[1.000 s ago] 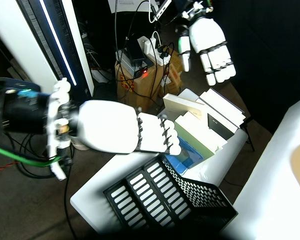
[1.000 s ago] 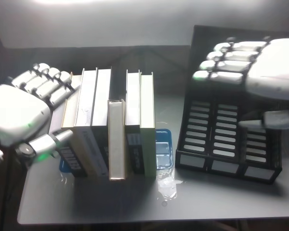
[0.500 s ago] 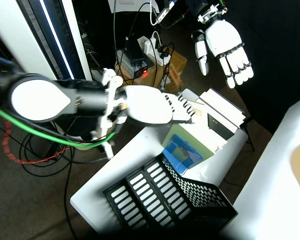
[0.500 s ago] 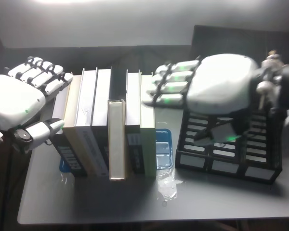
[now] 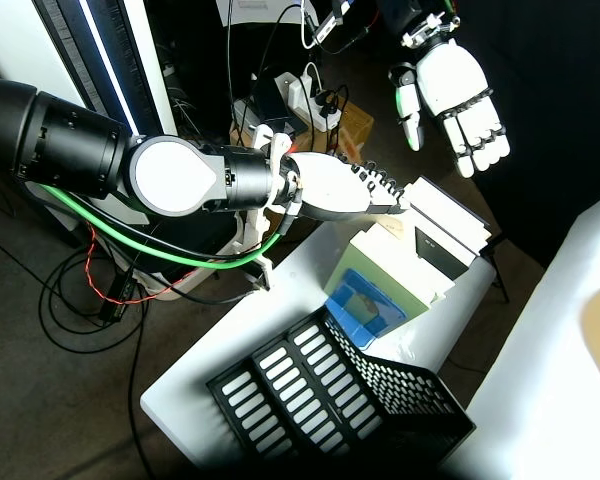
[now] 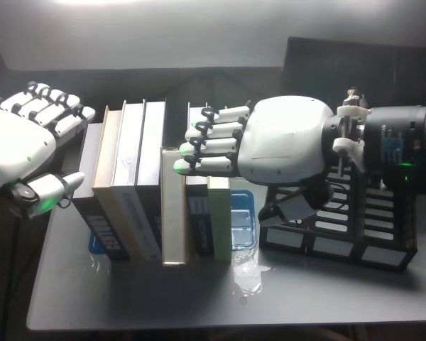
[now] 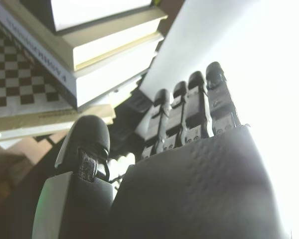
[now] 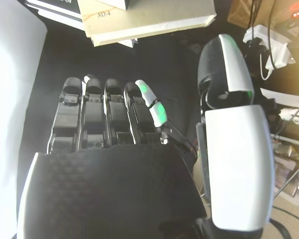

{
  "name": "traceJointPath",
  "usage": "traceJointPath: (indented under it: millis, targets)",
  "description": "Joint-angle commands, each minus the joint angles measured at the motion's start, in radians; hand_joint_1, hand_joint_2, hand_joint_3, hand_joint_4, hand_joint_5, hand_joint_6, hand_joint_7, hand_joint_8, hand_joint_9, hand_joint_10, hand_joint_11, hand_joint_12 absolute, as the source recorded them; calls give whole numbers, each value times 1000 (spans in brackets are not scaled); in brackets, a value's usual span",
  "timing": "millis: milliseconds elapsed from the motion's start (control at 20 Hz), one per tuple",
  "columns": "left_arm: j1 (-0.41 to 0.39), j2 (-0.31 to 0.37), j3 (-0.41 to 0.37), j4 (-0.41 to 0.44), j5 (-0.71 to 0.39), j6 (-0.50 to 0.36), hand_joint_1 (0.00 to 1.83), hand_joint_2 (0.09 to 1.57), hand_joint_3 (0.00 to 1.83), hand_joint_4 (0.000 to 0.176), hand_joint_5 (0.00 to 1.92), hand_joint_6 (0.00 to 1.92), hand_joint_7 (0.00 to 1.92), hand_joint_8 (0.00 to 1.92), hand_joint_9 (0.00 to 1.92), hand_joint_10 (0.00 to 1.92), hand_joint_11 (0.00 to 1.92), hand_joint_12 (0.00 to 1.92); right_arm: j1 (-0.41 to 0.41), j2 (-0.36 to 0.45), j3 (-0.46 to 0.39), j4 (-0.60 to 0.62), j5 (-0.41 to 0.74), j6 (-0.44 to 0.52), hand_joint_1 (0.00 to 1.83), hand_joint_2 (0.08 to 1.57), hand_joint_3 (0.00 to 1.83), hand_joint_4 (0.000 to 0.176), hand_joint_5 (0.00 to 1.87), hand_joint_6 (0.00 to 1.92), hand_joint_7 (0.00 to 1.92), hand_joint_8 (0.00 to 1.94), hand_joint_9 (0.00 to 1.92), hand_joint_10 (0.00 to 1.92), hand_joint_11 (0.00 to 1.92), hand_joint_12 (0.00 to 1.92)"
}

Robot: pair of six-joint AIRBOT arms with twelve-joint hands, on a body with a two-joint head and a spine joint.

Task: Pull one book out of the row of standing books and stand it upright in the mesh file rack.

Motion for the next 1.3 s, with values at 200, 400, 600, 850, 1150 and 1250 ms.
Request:
traceJointPath:
  millis: [200,400,600,850,1150,1250]
  targets:
    - [-37,14,14,26,-82,3,128,1512,15,0,50,1,0,0,0,0,0,0,15,-26,14,70,67,-47,828,1074,0,0,0,0,0,0,0,0,0,0]
    - [-42,16,20,28,-67,3,244,1570,46,0,62,4,0,0,0,0,0,0,15,-55,31,88,59,-70,851,1071,0,4,0,0,0,0,0,0,0,0]
    - [-49,21,20,36,-59,3,432,1571,59,0,52,1,0,0,0,0,0,0,15,-82,41,101,46,-93,822,1042,0,0,0,0,0,0,0,0,0,0]
    - [-50,28,20,35,-55,3,551,1571,94,5,68,11,0,0,0,0,0,0,12,-135,61,92,0,-133,847,1016,0,0,0,0,0,0,0,0,0,0]
    - [-39,34,15,17,-68,4,479,1571,102,10,60,2,0,0,0,0,0,0,6,-215,74,-30,-75,-131,883,1045,0,0,0,0,0,0,0,0,0,0]
    - [-28,41,8,7,-82,4,397,1571,150,15,46,4,0,0,0,0,0,0,3,-231,74,-54,-93,-131,885,909,0,0,23,11,10,2,42,9,0,192]
